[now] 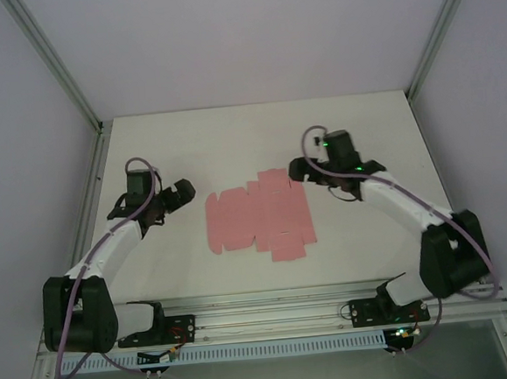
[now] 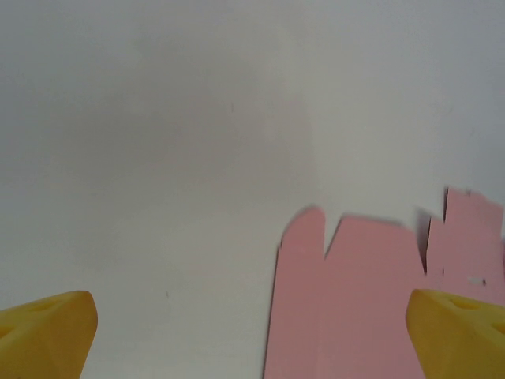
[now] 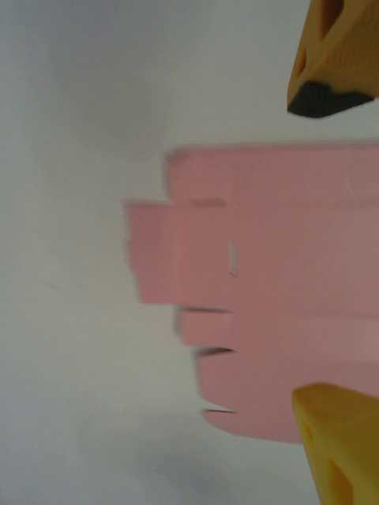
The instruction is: Assemble paper box
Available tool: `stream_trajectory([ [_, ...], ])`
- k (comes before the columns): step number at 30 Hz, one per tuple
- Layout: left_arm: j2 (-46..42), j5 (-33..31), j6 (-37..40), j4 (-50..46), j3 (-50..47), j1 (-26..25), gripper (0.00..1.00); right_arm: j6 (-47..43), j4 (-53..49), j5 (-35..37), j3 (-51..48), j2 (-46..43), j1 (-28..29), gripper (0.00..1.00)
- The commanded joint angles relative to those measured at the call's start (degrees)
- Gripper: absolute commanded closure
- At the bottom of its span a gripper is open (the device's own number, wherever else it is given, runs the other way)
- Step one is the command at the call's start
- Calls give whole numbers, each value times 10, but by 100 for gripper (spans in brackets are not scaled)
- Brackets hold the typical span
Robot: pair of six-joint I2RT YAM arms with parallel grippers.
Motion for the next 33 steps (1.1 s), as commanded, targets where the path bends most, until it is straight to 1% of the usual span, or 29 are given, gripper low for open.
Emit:
stream_trajectory([
  [1, 23, 72, -27, -49, 11, -18, 0, 34, -97, -51, 36, 78, 30, 23],
  [2, 31, 84, -26, -51, 14, -21, 0, 40, -91, -65, 42, 102, 34, 27],
  [3, 39, 94, -26, -50, 16, -26, 0, 41, -83, -78, 46, 124, 38, 28],
  [4, 47, 105, -26, -45, 17, -32, 0, 42, -77, -89, 51, 145, 41, 33],
  [5, 56, 116, -26, -40, 19, -35, 0, 41, -78, -95, 56, 163, 41, 36],
  [7, 74, 137, -27, -34, 25, -42, 0, 42, -90, -74, 62, 191, 42, 37],
  [9, 93, 159, -30, -27, 28, -48, 0, 46, -99, -42, 57, 206, 40, 40],
  [11, 109, 177, -31, -27, 29, -54, 0, 58, -99, -27, 45, 214, 36, 41],
  [13, 124, 186, -30, -27, 34, -57, 2, 72, -87, -31, 27, 222, 31, 41],
  [16, 135, 188, -30, -26, 36, -62, 3, 90, -74, -44, 0, 236, 18, 45],
  [17, 137, 193, -32, -2, 34, -65, 3, 93, -68, -45, -9, 238, 15, 44],
  [19, 146, 212, -33, 5, 35, -69, 3, 99, -55, -45, -25, 241, 10, 45],
  [23, 174, 211, -39, 4, 40, -81, 3, 103, -38, -57, -36, 246, 4, 45],
  [25, 188, 205, -34, -14, 46, -87, 6, 103, -36, -59, -35, 247, 4, 45],
  [33, 173, 105, -25, -63, 51, -111, 7, 100, -40, -48, -51, 245, -12, 46],
])
